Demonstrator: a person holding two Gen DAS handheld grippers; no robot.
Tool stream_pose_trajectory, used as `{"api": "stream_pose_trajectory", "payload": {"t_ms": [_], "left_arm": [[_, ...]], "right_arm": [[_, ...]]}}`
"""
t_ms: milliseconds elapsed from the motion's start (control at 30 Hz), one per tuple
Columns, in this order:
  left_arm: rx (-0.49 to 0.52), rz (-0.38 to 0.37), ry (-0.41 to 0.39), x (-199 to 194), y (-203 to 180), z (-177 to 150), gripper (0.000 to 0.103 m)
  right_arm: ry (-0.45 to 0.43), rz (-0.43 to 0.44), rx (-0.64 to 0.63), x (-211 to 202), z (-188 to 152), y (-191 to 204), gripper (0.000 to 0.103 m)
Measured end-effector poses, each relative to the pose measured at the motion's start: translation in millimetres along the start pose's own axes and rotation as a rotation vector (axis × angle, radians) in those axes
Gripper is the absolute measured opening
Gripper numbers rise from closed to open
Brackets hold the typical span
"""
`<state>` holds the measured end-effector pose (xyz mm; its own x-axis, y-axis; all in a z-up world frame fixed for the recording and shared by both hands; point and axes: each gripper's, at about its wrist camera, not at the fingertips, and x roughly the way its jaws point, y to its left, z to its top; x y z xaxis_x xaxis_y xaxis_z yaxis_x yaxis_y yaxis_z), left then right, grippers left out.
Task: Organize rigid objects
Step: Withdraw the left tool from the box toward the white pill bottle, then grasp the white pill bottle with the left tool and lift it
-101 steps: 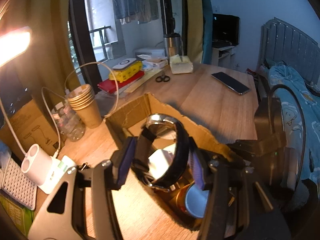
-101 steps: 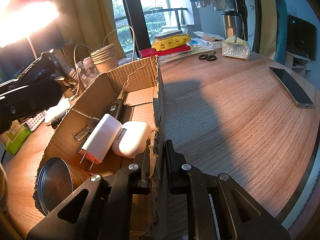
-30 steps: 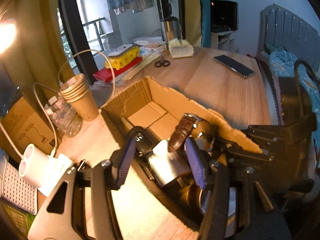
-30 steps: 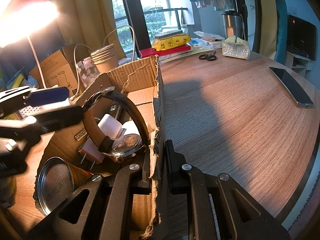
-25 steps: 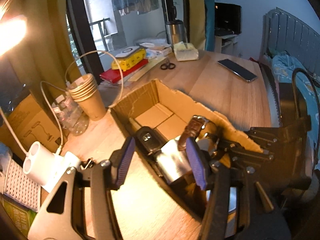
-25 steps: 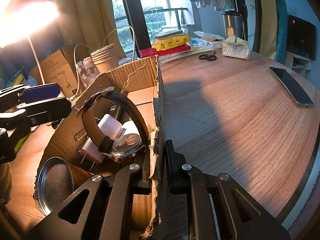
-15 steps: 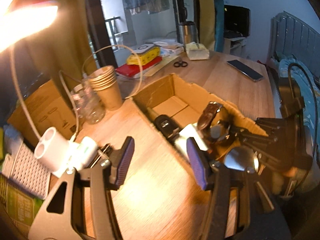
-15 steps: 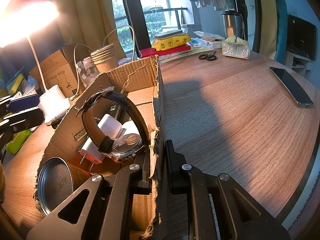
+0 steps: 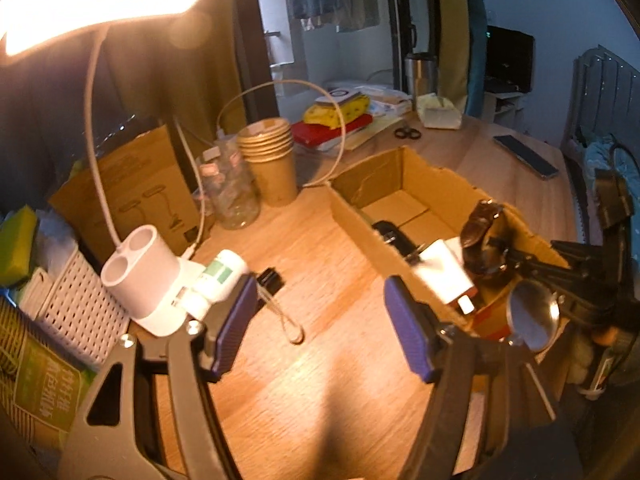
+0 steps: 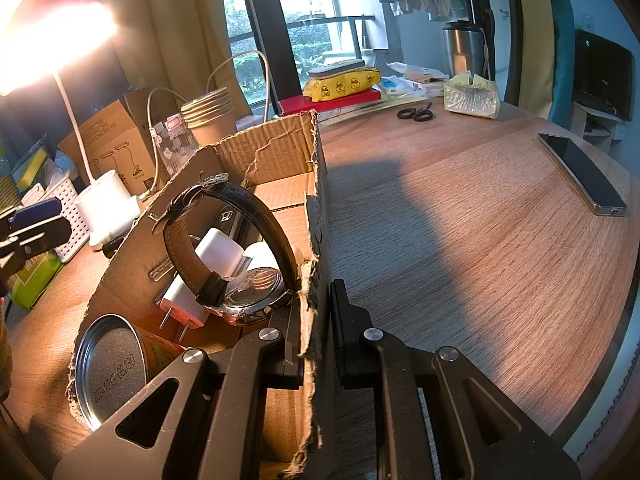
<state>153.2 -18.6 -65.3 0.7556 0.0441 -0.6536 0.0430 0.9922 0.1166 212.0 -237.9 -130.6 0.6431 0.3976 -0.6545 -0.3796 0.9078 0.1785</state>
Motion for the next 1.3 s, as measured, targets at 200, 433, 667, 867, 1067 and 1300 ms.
{"api": "stream_pose_trajectory", "payload": {"t_ms": [200, 433, 667, 867, 1067, 1300], "left_arm": [[-0.046, 0.015, 0.016, 6, 16, -8, 0.068], [-0.076, 0.033, 0.043, 17, 36, -15, 0.068], [-0.090, 0.052, 0.085, 40, 54, -21, 0.069], [-0.038, 0.063, 0.100, 54, 59, -22, 0.069], [0.007, 0.113, 0.088, 66, 68, -14, 0.069], [0.031, 0.111, 0.124, 87, 85, -5, 0.069]], "right_arm": [[0.000, 0.000, 0.000, 0, 0, 0, 0.013], [0.000, 0.000, 0.000, 0, 0, 0, 0.013], [0.000, 0.000, 0.000, 0, 0, 0, 0.013], [0.000, 0.000, 0.000, 0, 0, 0, 0.013], [0.001, 0.000, 0.000, 0, 0, 0, 0.013], [0.001, 0.000, 0.000, 0, 0, 0, 0.013]]}}
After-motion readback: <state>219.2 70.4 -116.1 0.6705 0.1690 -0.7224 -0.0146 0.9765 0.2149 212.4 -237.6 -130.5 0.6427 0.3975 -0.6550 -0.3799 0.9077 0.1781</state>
